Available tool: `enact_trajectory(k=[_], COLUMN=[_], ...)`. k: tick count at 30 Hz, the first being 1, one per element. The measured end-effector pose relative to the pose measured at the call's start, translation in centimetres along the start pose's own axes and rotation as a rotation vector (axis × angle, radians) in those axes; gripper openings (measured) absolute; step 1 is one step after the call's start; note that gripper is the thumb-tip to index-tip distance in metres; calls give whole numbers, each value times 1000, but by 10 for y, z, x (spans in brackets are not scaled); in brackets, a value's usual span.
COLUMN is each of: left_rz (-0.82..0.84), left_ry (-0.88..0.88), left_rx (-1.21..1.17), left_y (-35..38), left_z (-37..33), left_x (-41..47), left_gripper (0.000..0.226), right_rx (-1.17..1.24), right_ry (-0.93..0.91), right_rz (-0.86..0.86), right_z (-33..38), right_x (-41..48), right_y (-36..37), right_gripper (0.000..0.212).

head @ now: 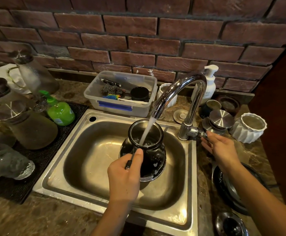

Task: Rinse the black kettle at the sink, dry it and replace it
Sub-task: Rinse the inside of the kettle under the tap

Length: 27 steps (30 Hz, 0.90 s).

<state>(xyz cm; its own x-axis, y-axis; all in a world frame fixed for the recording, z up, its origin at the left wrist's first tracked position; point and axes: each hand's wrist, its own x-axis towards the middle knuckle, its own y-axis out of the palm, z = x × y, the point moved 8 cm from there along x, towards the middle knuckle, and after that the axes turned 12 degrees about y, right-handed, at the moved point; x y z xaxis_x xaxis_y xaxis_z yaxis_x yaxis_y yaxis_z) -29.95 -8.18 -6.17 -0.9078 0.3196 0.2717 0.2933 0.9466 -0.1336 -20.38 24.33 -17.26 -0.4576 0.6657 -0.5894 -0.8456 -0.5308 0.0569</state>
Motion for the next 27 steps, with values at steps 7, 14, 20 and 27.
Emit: enact_trajectory(k=[7,14,20,27], left_rz=[-2,-9,1,-1], left_ry=[-27,-61,-48,-78], left_rx=[12,-2,23,-17], left_y=[-1,-5,-8,-8], left_z=[8,18,23,25], left_x=[-2,-5,-7,-11], left_gripper=[61,52,59,51], right_rx=[21,31,40,43], right_ry=[6,-4,-10,-11], right_rz=[-1,-10,-14,-25], right_z=[-3,-5,-5,-5], right_x=[1,3,1,-1], right_y=[-1,-2,-1,0], right_gripper=[37,38,39,39])
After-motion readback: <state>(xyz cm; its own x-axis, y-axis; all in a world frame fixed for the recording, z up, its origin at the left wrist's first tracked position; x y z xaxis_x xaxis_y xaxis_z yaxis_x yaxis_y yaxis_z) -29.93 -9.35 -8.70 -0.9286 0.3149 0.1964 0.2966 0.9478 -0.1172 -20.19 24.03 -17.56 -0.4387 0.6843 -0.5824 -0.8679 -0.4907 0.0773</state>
